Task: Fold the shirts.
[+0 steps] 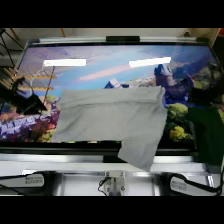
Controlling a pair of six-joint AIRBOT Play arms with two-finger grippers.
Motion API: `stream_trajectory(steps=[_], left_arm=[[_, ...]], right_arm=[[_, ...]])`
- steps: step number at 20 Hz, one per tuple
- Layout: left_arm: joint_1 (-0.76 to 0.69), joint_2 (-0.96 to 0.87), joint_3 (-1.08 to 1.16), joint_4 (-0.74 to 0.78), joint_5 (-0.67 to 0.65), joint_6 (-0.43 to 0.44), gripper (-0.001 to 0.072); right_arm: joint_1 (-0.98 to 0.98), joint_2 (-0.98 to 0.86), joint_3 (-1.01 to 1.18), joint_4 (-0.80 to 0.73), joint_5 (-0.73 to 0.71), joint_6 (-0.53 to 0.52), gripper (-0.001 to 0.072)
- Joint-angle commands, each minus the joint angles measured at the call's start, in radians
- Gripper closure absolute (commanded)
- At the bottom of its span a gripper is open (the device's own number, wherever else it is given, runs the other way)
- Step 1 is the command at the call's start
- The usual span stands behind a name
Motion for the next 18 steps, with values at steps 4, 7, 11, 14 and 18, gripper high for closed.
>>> stream_trajectory(steps=[4, 7, 11, 14, 18], left_arm=[[0.087, 0.247, -0.634, -0.005, 0.295, 0.184, 0.0232], [0.084, 0.242, -0.641, -0.035, 0.348, 0.209, 0.0232], [0.084, 0.227, -0.642, -0.042, 0.389, 0.209, 0.0233], [0.084, 0.209, -0.661, -0.045, 0.399, 0.207, 0.0245], [0.084, 0.209, -0.722, -0.045, 0.448, 0.151, 0.0563]], right_arm=[[-0.104, 0.215, -0.308, 0.091, -0.021, -0.063, 0.0257], [-0.104, 0.214, -0.314, 0.110, -0.033, -0.063, 0.0257], [-0.105, 0.214, -0.314, 0.113, -0.051, -0.063, 0.0257], [-0.104, 0.214, -0.314, 0.113, -0.051, -0.062, 0.0257], [-0.104, 0.214, -0.319, 0.118, -0.034, -0.056, 0.0257]])
